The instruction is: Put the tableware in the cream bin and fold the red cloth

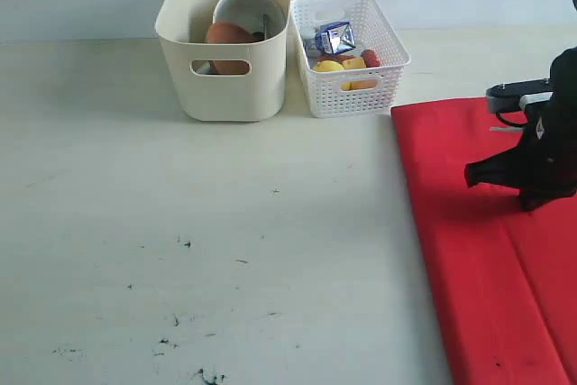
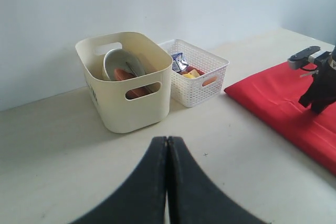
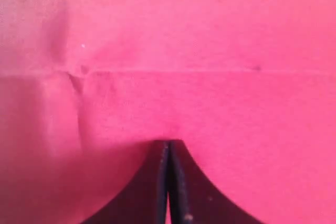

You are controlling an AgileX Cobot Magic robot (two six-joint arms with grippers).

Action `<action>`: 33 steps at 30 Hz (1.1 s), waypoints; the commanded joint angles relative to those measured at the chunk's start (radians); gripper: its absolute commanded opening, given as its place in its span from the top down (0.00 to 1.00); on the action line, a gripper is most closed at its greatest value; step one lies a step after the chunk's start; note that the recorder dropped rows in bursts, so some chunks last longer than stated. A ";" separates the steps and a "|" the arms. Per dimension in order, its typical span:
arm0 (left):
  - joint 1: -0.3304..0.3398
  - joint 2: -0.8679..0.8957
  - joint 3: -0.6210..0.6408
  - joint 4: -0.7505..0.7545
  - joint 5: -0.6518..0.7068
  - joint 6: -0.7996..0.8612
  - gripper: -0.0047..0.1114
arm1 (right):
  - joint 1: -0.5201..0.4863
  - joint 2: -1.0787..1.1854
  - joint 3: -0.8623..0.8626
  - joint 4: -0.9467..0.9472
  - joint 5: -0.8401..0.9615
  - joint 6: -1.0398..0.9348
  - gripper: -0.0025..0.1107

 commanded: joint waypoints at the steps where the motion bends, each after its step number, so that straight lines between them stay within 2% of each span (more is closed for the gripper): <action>1: 0.003 -0.007 0.003 0.004 -0.018 -0.008 0.96 | -0.062 0.058 0.031 0.003 -0.028 -0.027 0.98; 8: 0.003 -0.009 0.003 0.004 -0.018 -0.010 0.96 | -0.109 0.128 -0.050 0.009 -0.059 -0.090 0.98; 25: 0.003 -0.097 0.003 0.004 -0.010 -0.010 0.96 | -0.109 0.329 -0.456 0.041 -0.009 -0.233 0.98; 33: 0.003 -0.148 0.003 0.004 -0.010 -0.008 0.96 | -0.109 0.420 -0.644 0.290 0.055 -0.465 0.98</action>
